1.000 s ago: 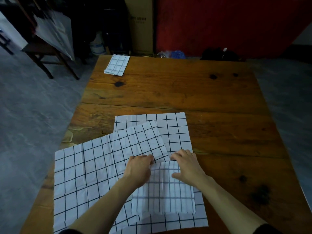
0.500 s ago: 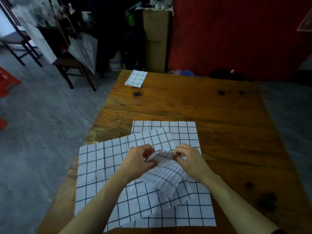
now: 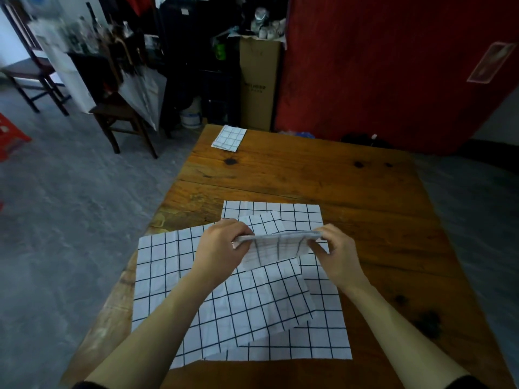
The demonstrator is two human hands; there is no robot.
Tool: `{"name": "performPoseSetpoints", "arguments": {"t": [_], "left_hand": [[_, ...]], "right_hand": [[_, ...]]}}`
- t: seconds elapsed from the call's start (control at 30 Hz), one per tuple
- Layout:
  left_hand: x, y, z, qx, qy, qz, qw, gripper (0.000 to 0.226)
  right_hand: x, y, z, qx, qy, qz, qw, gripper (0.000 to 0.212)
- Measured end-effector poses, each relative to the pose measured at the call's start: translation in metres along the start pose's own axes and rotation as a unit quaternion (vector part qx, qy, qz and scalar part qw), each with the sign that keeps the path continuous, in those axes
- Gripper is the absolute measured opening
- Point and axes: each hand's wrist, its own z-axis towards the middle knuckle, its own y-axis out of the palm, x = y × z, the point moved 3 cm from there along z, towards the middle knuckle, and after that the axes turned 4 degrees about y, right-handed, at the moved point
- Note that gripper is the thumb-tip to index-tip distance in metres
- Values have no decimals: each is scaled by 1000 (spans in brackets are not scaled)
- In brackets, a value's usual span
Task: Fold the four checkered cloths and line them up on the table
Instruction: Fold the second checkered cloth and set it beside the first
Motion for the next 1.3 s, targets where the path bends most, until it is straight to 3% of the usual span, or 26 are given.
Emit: {"name": "performPoseSetpoints", "arguments": {"t": [0.13,0.27,0.43,0.6,0.73,0.8,0.93,1.03,1.13,1.3], "left_hand": [[2,-2,-24,2,72,12,997,22],[-10,19,-72,-50,73,30,996,32],[-19,45,-119,-95,40,9,995,25],[-18,44,-120,-102,-80,-74,989,14],[-12,31,-105,-68,-165,-144,973,19],[-10,27,-95,-44,-169,-169,970,25],[-18,29,-77,-33,-185,-208,960,8],[-25,39,-70,-37,-202,-178,962,13],[-32,52,-69,-53,-201,-172,963,17],[-41,61,-82,-59,-176,-120,975,32]], "right_hand": [[-3,3,-19,14,-32,0,999,7],[13,25,-60,-46,13,-39,998,24],[36,49,-105,-131,75,-61,987,42],[34,52,-115,-124,141,-10,982,14],[20,43,-104,-95,156,70,981,13],[15,36,-96,-84,153,101,980,8],[15,33,-84,-87,166,107,976,9],[26,38,-76,-82,161,65,981,20],[41,46,-72,-78,140,48,986,9],[60,57,-76,-95,105,-22,990,18]]}}
